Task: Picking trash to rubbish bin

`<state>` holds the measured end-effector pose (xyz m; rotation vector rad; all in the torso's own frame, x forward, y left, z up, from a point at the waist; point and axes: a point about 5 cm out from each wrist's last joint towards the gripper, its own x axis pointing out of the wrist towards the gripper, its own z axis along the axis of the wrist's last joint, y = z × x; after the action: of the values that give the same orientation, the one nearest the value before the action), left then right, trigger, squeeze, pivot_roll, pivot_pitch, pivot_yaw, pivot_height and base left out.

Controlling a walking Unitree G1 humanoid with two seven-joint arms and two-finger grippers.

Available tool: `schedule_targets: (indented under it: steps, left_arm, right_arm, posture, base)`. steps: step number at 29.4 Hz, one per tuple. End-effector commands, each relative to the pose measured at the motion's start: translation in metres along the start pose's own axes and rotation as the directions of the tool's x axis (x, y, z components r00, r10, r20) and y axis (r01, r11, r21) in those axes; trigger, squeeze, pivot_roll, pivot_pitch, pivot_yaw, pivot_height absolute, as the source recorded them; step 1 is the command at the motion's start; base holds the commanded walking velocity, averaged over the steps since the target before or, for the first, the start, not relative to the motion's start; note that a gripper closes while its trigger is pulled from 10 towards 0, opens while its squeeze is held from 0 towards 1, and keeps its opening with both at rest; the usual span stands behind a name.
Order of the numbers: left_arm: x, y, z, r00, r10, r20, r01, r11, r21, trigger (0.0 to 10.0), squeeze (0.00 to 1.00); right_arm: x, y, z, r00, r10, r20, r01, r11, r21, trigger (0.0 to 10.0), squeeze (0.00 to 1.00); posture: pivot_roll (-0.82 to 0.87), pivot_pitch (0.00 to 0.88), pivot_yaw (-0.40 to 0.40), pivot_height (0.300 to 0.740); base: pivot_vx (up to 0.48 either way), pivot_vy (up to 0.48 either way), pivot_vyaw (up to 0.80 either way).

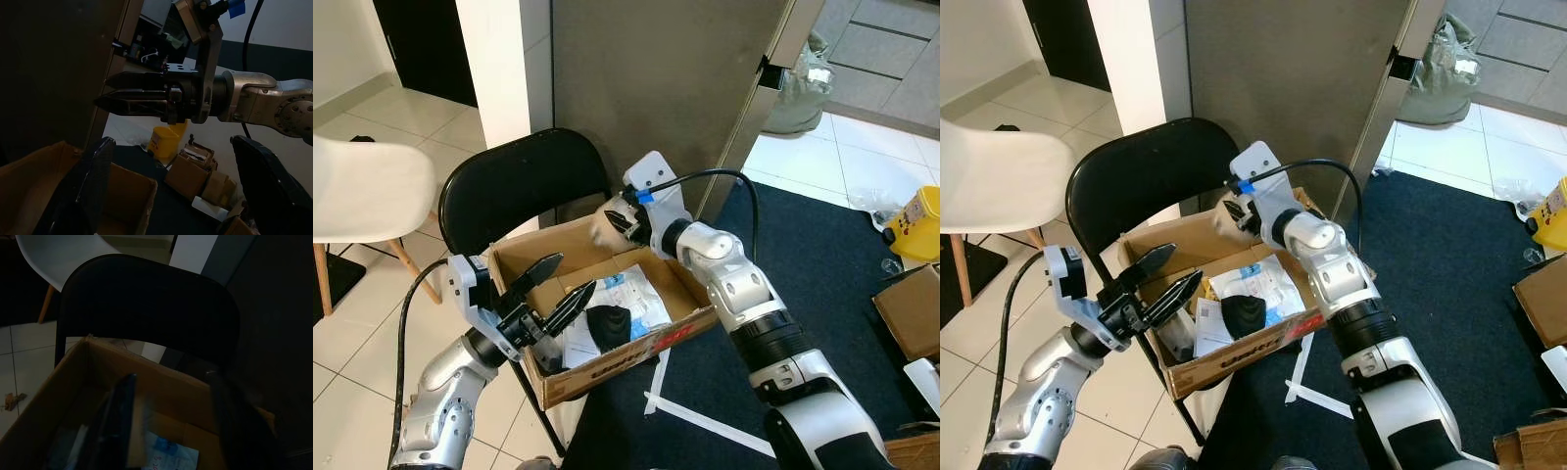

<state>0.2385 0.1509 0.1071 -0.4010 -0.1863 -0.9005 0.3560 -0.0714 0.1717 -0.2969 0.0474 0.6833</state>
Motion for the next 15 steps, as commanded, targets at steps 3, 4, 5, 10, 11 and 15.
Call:
schedule_targets:
  steps: [3, 4, 5, 10, 11, 15]
  left_arm:
    - [-0.001, -0.001, 0.000, 1.000, 0.004, -0.003, -0.004, 1.000, 0.012, 10.0, 0.00]
    - [-0.001, -0.001, 0.000, 1.000, 0.004, -0.003, -0.004, 1.000, 0.012, 10.0, 0.00]
    - [0.000, -0.001, 0.000, 1.000, 0.002, -0.004, -0.002, 1.000, 0.011, 10.0, 0.00]
    - [0.001, -0.001, 0.000, 1.000, 0.001, -0.006, -0.001, 1.000, 0.012, 10.0, 0.00]
    - [0.001, -0.001, 0.001, 1.000, 0.003, -0.007, -0.003, 1.000, 0.011, 10.0, 0.00]
    - [0.003, 0.001, 0.001, 1.000, 0.010, -0.014, -0.010, 1.000, 0.003, 10.0, 0.00]
  right_arm:
    - [-0.001, -0.006, 0.001, 1.000, -0.025, 0.017, 0.025, 0.999, 0.041, 10.0, 1.00]
    - [-0.001, -0.006, 0.001, 1.000, -0.025, 0.017, 0.025, 0.999, 0.041, 10.0, 1.00]
    - [-0.003, -0.010, 0.002, 0.999, -0.040, 0.030, 0.038, 0.997, 0.071, 10.0, 1.00]
    - [-0.007, -0.017, 0.005, 0.997, -0.045, 0.064, 0.036, 0.991, 0.126, 10.0, 0.45]
    - [-0.010, -0.020, 0.007, 0.996, -0.037, 0.084, 0.023, 0.987, 0.157, 10.0, 0.22]
    - [-0.025, -0.027, 0.009, 0.985, 0.025, 0.171, -0.070, 0.962, 0.264, 10.0, 0.00]
  posture:
    - [0.06, 0.017, -0.081, 0.740]
    - [0.06, 0.017, -0.081, 0.740]
    - [0.06, 0.016, -0.080, 0.740]
    - [0.05, 0.016, -0.076, 0.740]
    - [0.05, 0.016, -0.076, 0.740]
    - [0.04, 0.012, -0.066, 0.740]
  base:
    - [0.000, 0.000, 0.00]
    - [0.000, 0.000, 0.00]
    - [0.000, 0.000, 0.00]
    - [0.000, 0.000, 0.00]
    - [0.000, 0.000, 0.00]
    - [0.000, 0.000, 0.00]
